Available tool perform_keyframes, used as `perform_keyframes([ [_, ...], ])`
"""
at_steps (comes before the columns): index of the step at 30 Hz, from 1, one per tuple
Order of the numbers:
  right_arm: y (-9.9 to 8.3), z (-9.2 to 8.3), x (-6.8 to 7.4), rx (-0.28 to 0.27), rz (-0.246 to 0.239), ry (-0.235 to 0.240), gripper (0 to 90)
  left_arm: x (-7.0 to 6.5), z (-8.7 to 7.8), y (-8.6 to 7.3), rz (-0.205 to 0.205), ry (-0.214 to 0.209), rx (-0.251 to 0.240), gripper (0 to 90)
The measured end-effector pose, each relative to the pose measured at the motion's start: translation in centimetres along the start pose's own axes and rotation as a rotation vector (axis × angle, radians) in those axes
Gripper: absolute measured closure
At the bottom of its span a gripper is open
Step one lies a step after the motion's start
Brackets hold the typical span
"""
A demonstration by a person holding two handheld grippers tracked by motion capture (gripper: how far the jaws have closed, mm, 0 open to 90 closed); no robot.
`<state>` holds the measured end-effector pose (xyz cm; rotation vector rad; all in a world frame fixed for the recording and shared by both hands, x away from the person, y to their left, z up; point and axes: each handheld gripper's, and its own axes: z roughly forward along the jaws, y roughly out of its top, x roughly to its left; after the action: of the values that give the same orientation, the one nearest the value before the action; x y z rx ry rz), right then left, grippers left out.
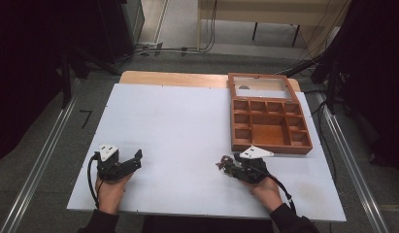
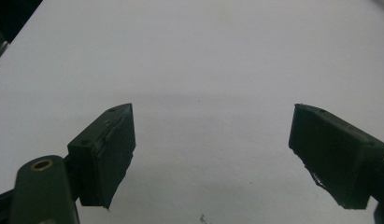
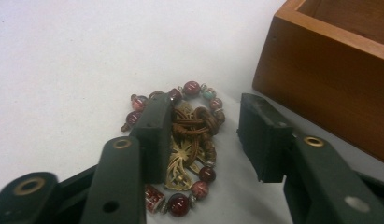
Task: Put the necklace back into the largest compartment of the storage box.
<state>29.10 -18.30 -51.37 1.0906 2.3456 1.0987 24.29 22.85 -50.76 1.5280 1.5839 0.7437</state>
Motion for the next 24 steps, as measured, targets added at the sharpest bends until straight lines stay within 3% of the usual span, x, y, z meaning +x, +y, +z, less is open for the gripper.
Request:
perform_keyframes([
  [6, 0.03, 0.05, -0.16, 0.007, 0.014, 0.051, 67.4, -0.03, -0.03, 0.00, -0.001, 0.001, -0.002, 15.3],
  [7, 0.01, 0.04, -0.16, 0.006, 0.011, 0.053, 73.1, -0.03, -0.03, 0.00, -0.001, 0.001, -0.001, 15.3],
  [16, -0.04, -0.01, -0.07, 0.005, 0.009, 0.056, 79.5, -0.06, -0.02, 0.00, -0.002, 0.000, -0.001, 15.3],
  [24, 0.06, -0.35, -0.19, -0.002, 0.023, 0.055, 80.0, -0.02, -0.03, 0.01, -0.004, -0.002, -0.005, 15.3],
])
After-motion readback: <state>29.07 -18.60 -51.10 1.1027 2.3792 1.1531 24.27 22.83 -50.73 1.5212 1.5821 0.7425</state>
